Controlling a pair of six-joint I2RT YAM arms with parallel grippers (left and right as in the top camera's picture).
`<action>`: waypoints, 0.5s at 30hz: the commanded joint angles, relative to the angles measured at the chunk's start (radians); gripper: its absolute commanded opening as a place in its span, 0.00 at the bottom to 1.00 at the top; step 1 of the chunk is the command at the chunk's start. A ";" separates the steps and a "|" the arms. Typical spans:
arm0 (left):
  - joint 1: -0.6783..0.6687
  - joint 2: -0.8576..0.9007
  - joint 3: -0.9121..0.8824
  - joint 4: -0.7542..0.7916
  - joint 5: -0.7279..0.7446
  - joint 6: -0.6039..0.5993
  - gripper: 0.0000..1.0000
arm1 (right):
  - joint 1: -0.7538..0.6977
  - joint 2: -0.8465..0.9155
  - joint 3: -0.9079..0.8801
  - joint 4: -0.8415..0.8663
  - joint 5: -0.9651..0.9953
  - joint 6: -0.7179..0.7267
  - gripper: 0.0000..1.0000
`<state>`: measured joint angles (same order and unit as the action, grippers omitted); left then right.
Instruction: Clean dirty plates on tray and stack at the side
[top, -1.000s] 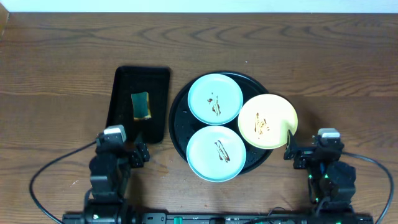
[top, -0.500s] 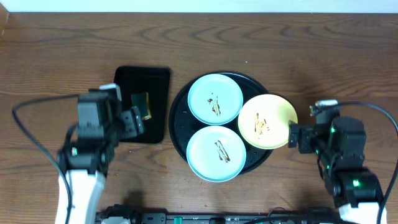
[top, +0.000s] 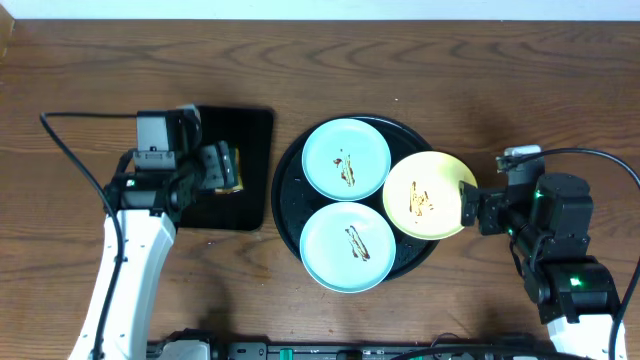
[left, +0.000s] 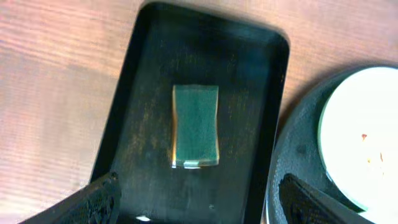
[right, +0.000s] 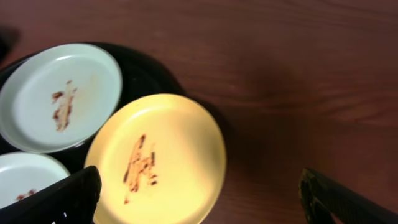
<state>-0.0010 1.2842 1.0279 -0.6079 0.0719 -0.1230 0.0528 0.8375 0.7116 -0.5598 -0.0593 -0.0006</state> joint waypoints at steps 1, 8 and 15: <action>0.003 0.064 0.018 0.077 -0.006 0.019 0.81 | 0.005 0.001 0.020 0.003 0.048 0.036 0.99; 0.003 0.242 0.018 0.168 -0.006 0.052 0.75 | 0.005 0.001 0.020 0.003 0.048 0.048 0.99; 0.003 0.391 0.018 0.195 -0.006 0.051 0.71 | 0.005 0.001 0.020 0.003 0.048 0.052 0.99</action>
<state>-0.0010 1.6344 1.0294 -0.4160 0.0723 -0.0814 0.0528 0.8379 0.7120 -0.5579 -0.0250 0.0376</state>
